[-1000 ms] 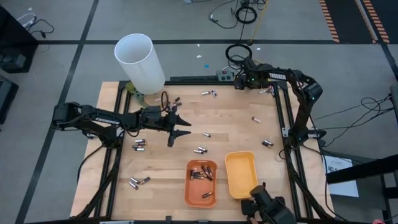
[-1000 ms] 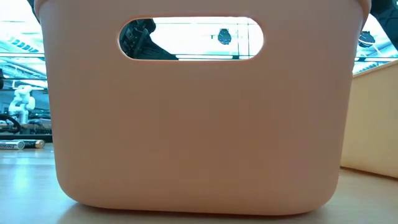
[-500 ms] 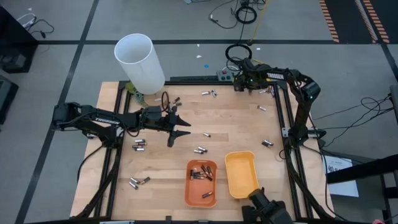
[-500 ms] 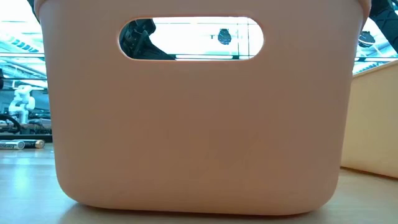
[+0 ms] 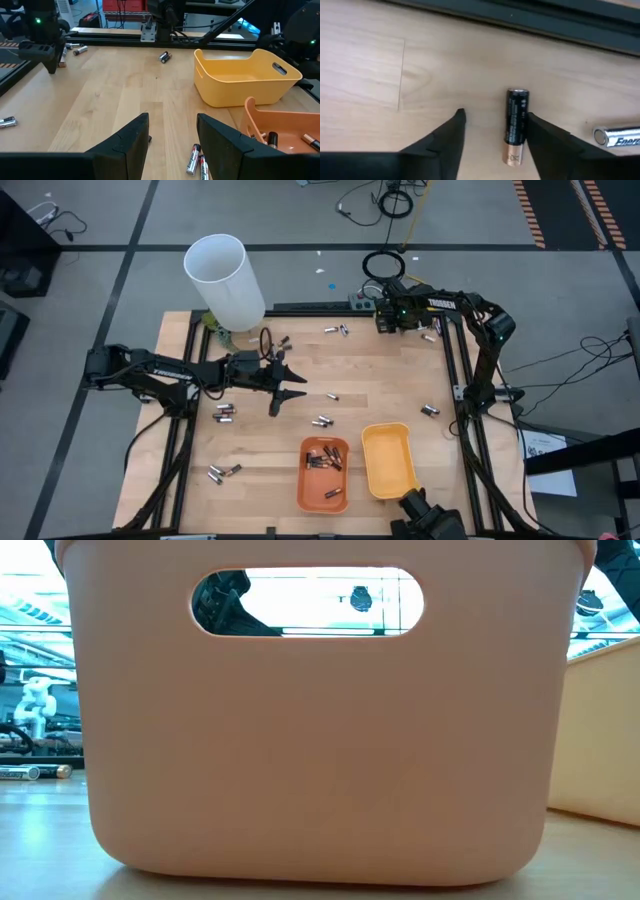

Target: Sort batteries

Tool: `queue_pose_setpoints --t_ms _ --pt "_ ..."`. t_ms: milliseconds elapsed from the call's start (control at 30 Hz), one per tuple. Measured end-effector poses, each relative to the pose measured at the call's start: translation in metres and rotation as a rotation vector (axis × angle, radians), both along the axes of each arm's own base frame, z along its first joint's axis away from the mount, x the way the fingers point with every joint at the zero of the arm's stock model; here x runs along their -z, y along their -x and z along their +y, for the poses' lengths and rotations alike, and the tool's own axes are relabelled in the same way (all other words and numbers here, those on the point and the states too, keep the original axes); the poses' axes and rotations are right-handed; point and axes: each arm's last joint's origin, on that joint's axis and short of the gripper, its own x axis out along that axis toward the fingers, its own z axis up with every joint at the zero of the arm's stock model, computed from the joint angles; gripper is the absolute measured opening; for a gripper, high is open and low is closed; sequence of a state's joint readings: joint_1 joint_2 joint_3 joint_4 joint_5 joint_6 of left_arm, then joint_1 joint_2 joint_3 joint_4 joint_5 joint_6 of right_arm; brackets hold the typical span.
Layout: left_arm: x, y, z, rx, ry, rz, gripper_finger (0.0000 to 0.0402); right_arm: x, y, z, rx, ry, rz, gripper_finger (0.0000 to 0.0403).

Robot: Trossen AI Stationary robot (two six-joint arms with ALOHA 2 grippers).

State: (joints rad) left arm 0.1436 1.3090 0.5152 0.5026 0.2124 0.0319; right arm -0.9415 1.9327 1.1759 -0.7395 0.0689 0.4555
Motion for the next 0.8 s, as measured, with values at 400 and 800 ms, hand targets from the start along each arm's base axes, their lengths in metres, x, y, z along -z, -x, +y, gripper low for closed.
queue_pose_setpoints --t_ms 400,800 --pt "0.0 0.0 0.0 0.0 0.0 0.0 0.0177 0.0 -0.001 0.002 -0.062 -0.004 0.011 0.0022" --pt "0.0 0.0 0.0 0.0 0.0 0.0 0.0177 -0.066 -0.004 0.026 -0.115 0.135 -0.099 0.0022"
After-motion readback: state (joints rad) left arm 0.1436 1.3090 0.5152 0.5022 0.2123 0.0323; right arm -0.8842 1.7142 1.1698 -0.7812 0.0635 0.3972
